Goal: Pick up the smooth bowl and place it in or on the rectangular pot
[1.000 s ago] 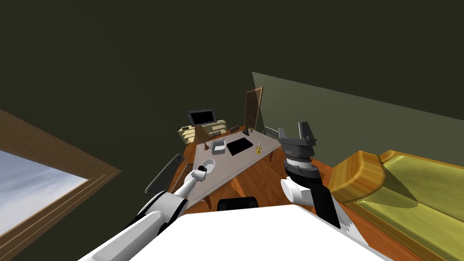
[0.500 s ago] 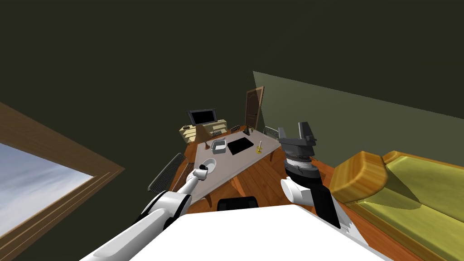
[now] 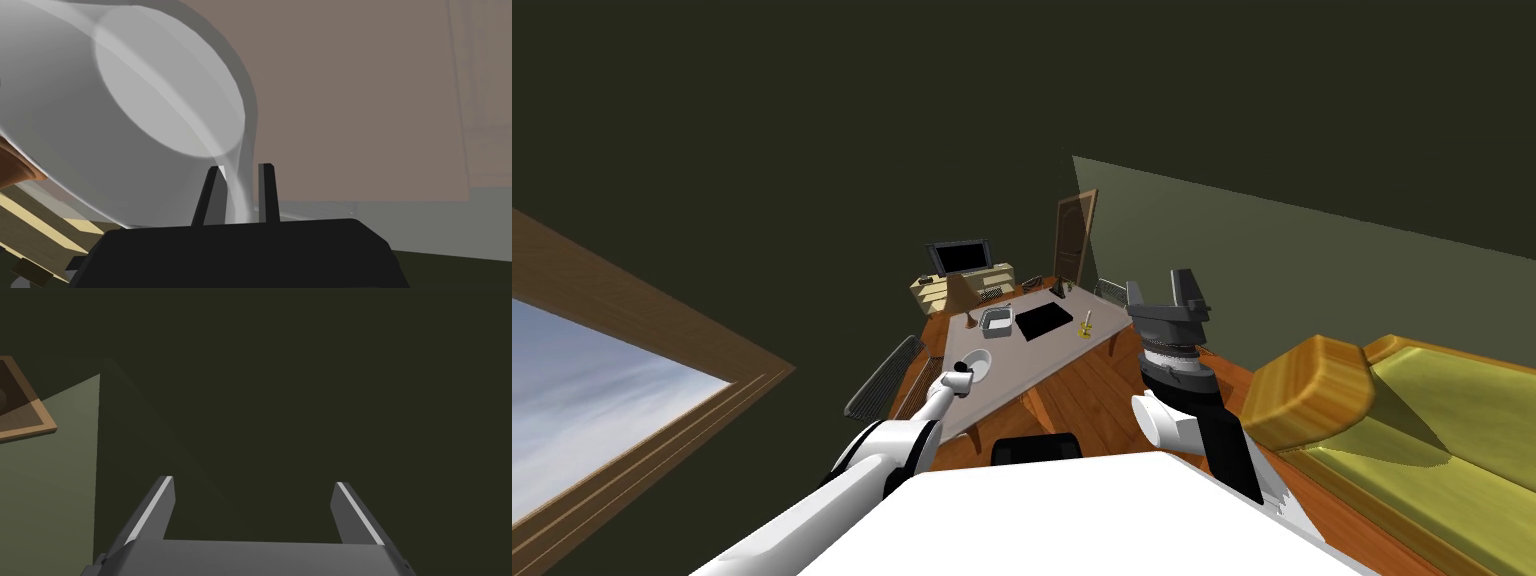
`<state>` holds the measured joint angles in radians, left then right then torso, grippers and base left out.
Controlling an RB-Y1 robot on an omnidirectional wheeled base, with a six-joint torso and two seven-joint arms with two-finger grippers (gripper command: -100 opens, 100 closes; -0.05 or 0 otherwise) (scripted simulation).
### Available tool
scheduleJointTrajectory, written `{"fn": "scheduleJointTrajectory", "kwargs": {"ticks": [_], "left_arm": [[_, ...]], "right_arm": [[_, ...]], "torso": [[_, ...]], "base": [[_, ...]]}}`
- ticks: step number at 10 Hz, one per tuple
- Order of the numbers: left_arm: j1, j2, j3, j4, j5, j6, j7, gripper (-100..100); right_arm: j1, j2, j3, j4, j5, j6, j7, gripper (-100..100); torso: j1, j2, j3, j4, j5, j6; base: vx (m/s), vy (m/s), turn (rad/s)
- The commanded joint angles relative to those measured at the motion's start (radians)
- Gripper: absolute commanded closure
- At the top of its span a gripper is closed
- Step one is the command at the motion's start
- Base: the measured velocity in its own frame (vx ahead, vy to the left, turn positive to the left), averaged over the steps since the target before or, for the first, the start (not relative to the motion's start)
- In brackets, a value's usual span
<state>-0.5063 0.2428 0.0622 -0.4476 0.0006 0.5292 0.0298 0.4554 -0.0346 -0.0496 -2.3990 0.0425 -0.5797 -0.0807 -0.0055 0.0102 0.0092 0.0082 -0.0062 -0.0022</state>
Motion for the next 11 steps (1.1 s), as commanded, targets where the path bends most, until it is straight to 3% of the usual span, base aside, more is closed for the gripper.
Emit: {"fn": "scheduleJointTrajectory", "kwargs": {"ticks": [1, 2, 3, 4, 7, 9, 11], "left_arm": [[-0.001, -0.002, 0.040, 0.001, -0.005, 0.001, -0.008, 100], [0.003, -0.002, 0.025, -0.005, -0.004, 0.004, -0.007, 100], [0.004, -0.002, 0.027, -0.005, -0.005, 0.005, -0.008, 0], [-0.005, 0.018, 0.041, -0.035, 0.009, 0.002, -0.016, 100], [-0.003, 0.029, 0.050, -0.046, 0.017, 0.003, -0.022, 100], [0.015, 0.072, 0.084, -0.100, 0.052, 0.007, -0.048, 100], [0.015, 0.072, 0.084, -0.110, 0.052, 0.007, -0.048, 100]], "right_arm": [[0.000, 0.000, 0.000, 0.000, 0.000, 0.000, 0.000, 0], [0.000, 0.000, 0.000, 0.000, 0.000, 0.000, 0.000, 0], [0.000, 0.000, 0.000, 0.000, 0.000, 0.000, 0.000, 0], [0.000, 0.000, 0.000, 0.000, 0.000, 0.000, 0.000, 0], [0.000, 0.000, 0.000, 0.000, 0.000, 0.000, 0.000, 0], [0.000, 0.000, 0.000, 0.000, 0.000, 0.000, 0.000, 0], [0.000, 0.000, 0.000, 0.000, 0.000, 0.000, 0.000, 0]], "torso": [[0.000, 0.000, 0.000, 0.000, 0.000, 0.000], [0.000, 0.000, 0.000, 0.000, 0.000, 0.000], [-0.001, -0.001, 0.000, 0.001, 0.000, 0.000], [-0.001, 0.000, 0.000, 0.001, -0.001, 0.000], [-0.005, 0.008, 0.006, 0.004, -0.002, 0.000], [-0.005, 0.006, 0.005, 0.005, -0.003, -0.001], [-0.007, 0.010, 0.008, 0.006, -0.004, -0.001]], "base": [[-0.009, 0.003, -0.004], [0.000, 0.000, 0.000], [0.000, 0.000, 0.000], [-0.118, -0.060, -0.029], [-0.097, -0.045, -0.018], [-0.065, -0.052, -0.085], [-0.072, -0.036, -0.021]]}}
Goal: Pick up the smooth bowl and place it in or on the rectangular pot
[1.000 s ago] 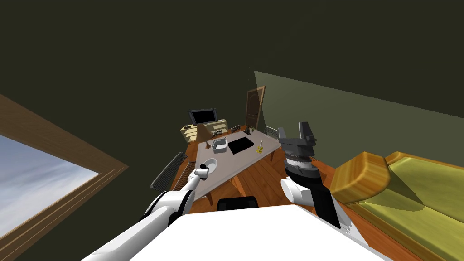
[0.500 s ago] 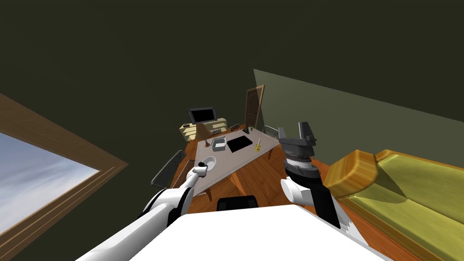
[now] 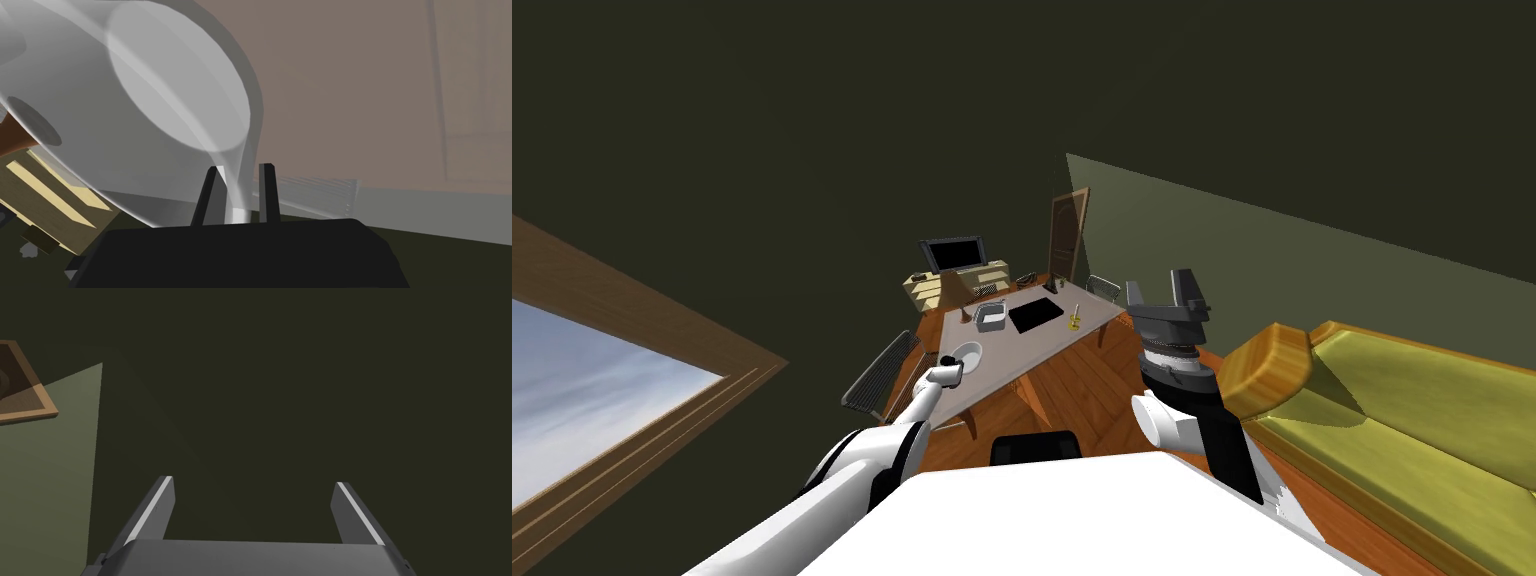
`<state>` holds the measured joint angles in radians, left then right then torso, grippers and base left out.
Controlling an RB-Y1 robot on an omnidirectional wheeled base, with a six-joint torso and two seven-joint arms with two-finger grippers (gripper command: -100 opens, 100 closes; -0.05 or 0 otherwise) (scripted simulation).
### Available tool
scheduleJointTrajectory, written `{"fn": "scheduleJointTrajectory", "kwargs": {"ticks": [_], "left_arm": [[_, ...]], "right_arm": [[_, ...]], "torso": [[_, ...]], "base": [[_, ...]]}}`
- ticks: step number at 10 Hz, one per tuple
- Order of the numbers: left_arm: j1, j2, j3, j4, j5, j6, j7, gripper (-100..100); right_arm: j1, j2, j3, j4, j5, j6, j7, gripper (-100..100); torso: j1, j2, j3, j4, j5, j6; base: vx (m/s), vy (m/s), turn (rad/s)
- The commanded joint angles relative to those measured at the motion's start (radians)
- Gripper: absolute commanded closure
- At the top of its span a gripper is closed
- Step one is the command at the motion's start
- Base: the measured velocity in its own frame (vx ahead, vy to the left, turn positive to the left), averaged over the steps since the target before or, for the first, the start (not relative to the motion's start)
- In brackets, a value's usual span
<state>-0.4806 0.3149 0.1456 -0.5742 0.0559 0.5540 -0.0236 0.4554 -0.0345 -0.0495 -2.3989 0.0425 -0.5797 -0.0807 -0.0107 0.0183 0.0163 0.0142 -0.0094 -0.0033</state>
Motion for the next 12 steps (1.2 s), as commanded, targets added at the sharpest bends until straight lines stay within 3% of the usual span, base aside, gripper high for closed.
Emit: {"fn": "scheduleJointTrajectory", "kwargs": {"ticks": [1, 4, 6, 11, 12], "left_arm": [[0.010, 0.035, 0.030, -0.011, 0.027, -0.012, -0.016, 100], [0.050, 0.095, 0.081, -0.072, 0.078, 0.003, -0.053, 100], [0.050, 0.095, 0.081, -0.072, 0.078, 0.003, -0.053, 100], [0.118, 0.184, 0.161, -0.152, 0.150, 0.037, -0.099, 100], [0.118, 0.184, 0.161, -0.152, 0.150, 0.037, -0.099, 100]], "right_arm": [[0.000, 0.000, 0.000, 0.000, 0.000, 0.000, 0.000, 0], [0.000, 0.000, 0.000, 0.000, 0.000, 0.000, 0.000, 0], [0.000, 0.000, 0.000, 0.000, 0.000, 0.000, 0.000, 0], [0.000, 0.000, 0.000, 0.000, 0.000, 0.000, 0.000, 0], [0.000, 0.000, 0.000, 0.000, 0.000, 0.000, 0.000, 0]], "torso": [[0.000, 0.000, 0.000, 0.000, 0.000, 0.000], [-0.004, 0.004, 0.003, 0.002, -0.002, 0.000], [-0.003, 0.002, 0.002, 0.002, -0.002, -0.001], [-0.003, 0.001, 0.002, 0.003, -0.004, 0.000], [-0.005, 0.001, 0.003, 0.004, -0.005, 0.002]], "base": [[-0.066, -0.044, -0.134], [-0.085, -0.068, -0.165], [-0.019, -0.020, -0.013], [-0.021, -0.024, -0.166], [-0.015, -0.021, -0.081]]}}
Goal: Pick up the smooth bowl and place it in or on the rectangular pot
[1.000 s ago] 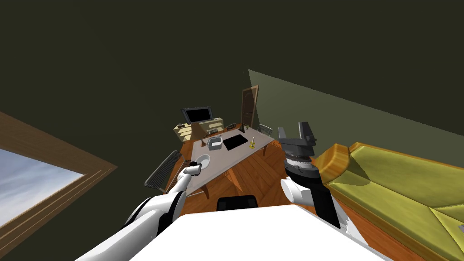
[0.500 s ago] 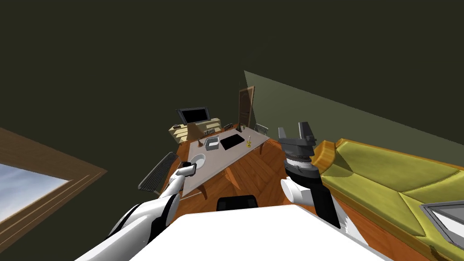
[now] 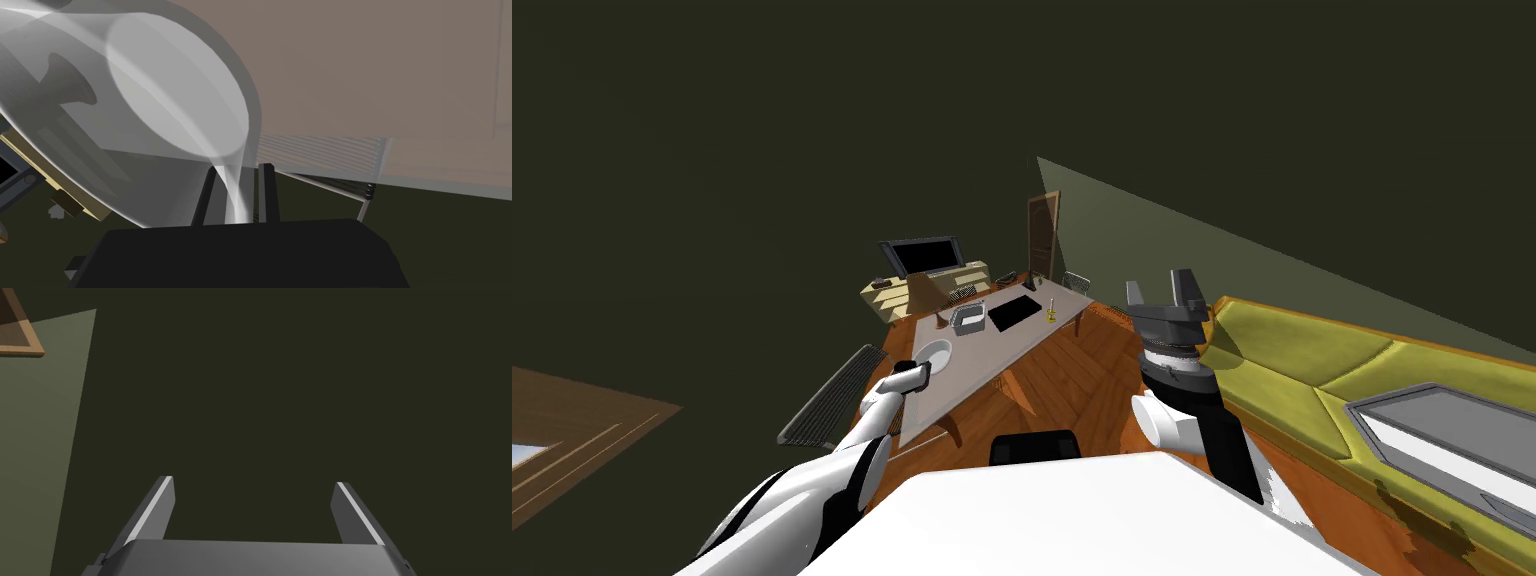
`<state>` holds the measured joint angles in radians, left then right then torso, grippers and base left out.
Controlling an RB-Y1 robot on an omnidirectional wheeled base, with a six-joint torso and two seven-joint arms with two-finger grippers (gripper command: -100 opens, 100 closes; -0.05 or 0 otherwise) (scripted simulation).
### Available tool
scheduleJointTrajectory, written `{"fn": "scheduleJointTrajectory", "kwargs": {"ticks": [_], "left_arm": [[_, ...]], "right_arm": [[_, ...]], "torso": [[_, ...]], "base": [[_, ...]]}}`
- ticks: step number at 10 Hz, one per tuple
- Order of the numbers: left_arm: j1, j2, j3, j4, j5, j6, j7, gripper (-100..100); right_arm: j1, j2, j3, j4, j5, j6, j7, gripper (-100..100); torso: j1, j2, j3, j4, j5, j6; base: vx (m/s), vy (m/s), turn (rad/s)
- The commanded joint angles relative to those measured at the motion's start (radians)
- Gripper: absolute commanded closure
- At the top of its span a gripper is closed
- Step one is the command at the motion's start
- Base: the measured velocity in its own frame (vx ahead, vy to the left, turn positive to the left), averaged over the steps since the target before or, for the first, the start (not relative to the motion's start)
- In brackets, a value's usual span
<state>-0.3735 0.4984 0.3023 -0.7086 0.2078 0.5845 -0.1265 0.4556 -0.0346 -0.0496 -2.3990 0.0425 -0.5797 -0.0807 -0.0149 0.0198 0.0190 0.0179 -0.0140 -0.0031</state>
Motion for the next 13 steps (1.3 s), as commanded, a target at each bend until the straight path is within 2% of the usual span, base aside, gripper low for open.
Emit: {"fn": "scheduleJointTrajectory", "kwargs": {"ticks": [1, 5, 7, 8, 10, 13], "left_arm": [[0.030, 0.023, 0.025, -0.035, 0.015, 0.019, -0.007, 100], [0.112, 0.116, 0.114, -0.096, 0.079, 0.079, -0.040, 100], [0.112, 0.116, 0.114, -0.096, 0.079, 0.079, -0.040, 100], [0.133, 0.138, 0.137, -0.108, 0.092, 0.098, -0.046, 100], [0.133, 0.138, 0.137, -0.108, 0.092, 0.098, -0.046, 100], [0.195, 0.201, 0.202, -0.133, 0.126, 0.157, -0.055, 100]], "right_arm": [[0.000, 0.000, 0.000, 0.000, 0.000, 0.000, 0.000, 0], [0.000, 0.000, 0.000, 0.000, 0.000, 0.000, 0.000, 0], [0.000, 0.000, 0.000, 0.000, 0.000, 0.000, 0.000, 0], [0.000, 0.000, 0.000, 0.000, 0.000, 0.000, 0.000, 0], [0.000, 0.000, 0.000, 0.000, 0.000, 0.000, 0.000, 0], [0.000, 0.000, 0.000, 0.000, 0.000, 0.000, 0.000, 0]], "torso": [[0.000, 0.000, 0.000, 0.000, 0.000, 0.000], [-0.001, -0.002, 0.000, 0.001, -0.002, 0.003], [0.000, -0.002, 0.000, 0.001, -0.002, 0.000], [0.000, 0.000, 0.000, 0.001, -0.002, 0.000], [-0.001, -0.001, 0.000, 0.001, -0.003, 0.001], [-0.002, -0.001, 0.000, 0.002, -0.004, 0.004]], "base": [[-0.009, -0.019, -0.122], [0.008, 0.002, -0.327], [0.021, 0.012, -0.049], [0.010, 0.005, -0.226], [0.009, 0.011, -0.085], [0.033, 0.039, -0.338]]}}
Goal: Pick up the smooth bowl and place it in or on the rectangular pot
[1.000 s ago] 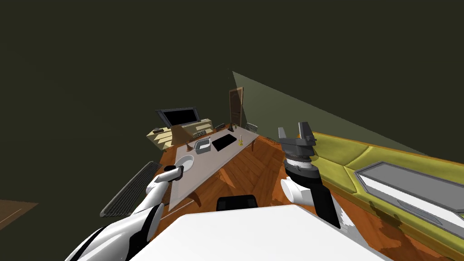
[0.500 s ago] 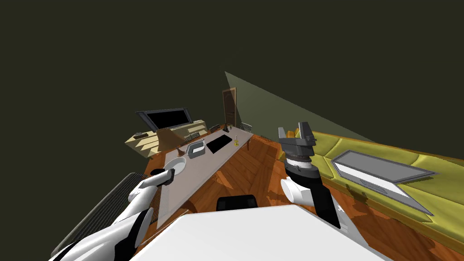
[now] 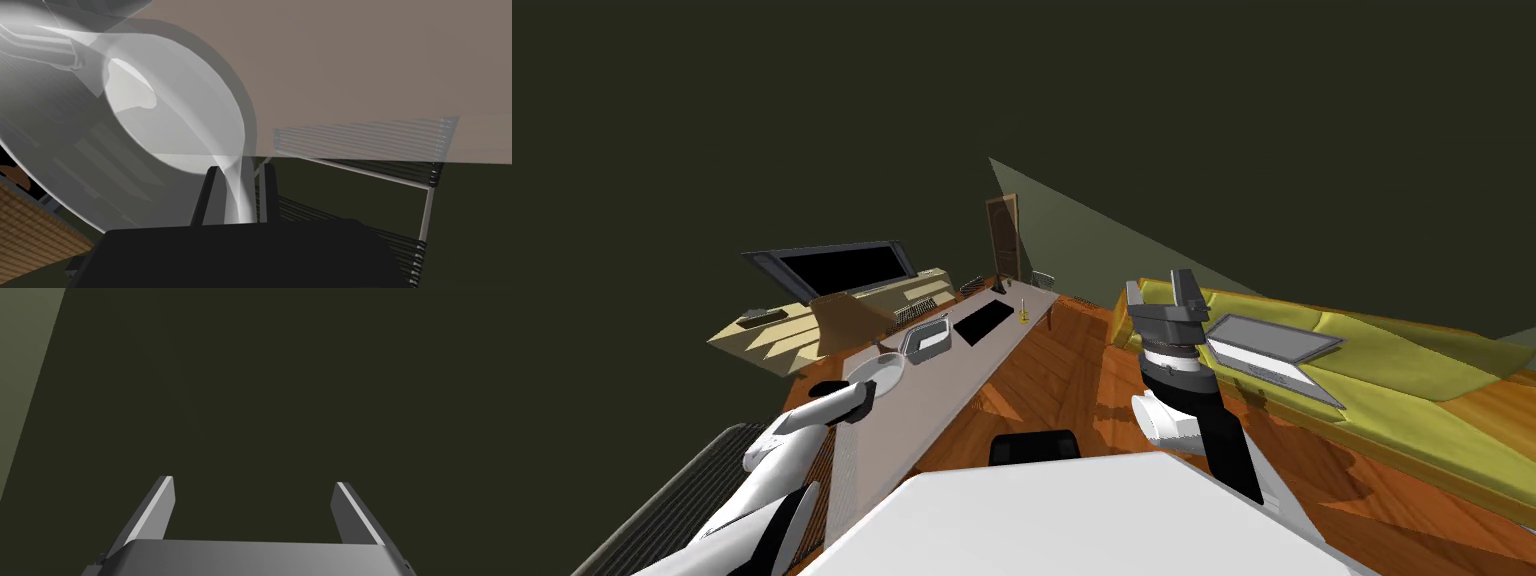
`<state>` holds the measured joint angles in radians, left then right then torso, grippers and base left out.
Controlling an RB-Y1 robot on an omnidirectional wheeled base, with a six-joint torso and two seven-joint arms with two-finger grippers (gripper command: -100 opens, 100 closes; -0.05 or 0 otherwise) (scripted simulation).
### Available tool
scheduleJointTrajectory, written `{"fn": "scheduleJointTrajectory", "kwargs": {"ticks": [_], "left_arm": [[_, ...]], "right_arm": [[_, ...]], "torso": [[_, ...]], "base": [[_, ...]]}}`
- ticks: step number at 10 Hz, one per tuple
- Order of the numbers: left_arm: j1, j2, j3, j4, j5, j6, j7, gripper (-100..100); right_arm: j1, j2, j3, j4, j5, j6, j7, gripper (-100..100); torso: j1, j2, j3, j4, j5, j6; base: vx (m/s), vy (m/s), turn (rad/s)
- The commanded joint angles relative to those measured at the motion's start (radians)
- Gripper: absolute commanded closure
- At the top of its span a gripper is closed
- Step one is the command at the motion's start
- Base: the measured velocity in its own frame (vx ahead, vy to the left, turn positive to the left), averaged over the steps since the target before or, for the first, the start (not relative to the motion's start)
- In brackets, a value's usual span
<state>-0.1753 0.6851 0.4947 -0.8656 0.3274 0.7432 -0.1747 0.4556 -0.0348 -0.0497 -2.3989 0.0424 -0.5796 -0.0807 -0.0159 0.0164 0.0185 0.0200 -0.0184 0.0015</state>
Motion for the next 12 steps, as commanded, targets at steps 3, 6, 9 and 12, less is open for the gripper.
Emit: {"fn": "scheduleJointTrajectory", "kwargs": {"ticks": [3, 6, 9, 12], "left_arm": [[0.052, 0.068, 0.068, 0.014, 0.029, 0.060, -0.005, 100], [0.068, 0.084, 0.086, 0.013, 0.034, 0.081, -0.003, 100], [0.099, 0.113, 0.119, 0.015, 0.042, 0.122, 0.004, 100], [0.138, 0.149, 0.162, 0.024, 0.048, 0.181, 0.019, 100]], "right_arm": [[0.000, 0.000, 0.000, 0.000, 0.000, 0.000, 0.000, 0], [0.000, 0.000, 0.000, 0.000, 0.000, 0.000, 0.000, 0], [0.000, 0.000, 0.000, 0.000, 0.000, 0.000, 0.000, 0], [0.000, 0.000, 0.000, 0.000, 0.000, 0.000, 0.000, 0]], "torso": [[0.002, -0.001, -0.001, 0.000, 0.000, 0.000], [-0.002, 0.002, 0.000, -0.001, 0.000, -0.004], [-0.001, 0.001, 0.000, -0.001, -0.001, -0.002], [-0.001, 0.000, 0.000, 0.000, -0.002, 0.001]], "base": [[0.048, 0.084, -0.405], [0.015, 0.041, -0.178], [0.025, 0.068, -0.246], [0.025, 0.109, -0.360]]}}
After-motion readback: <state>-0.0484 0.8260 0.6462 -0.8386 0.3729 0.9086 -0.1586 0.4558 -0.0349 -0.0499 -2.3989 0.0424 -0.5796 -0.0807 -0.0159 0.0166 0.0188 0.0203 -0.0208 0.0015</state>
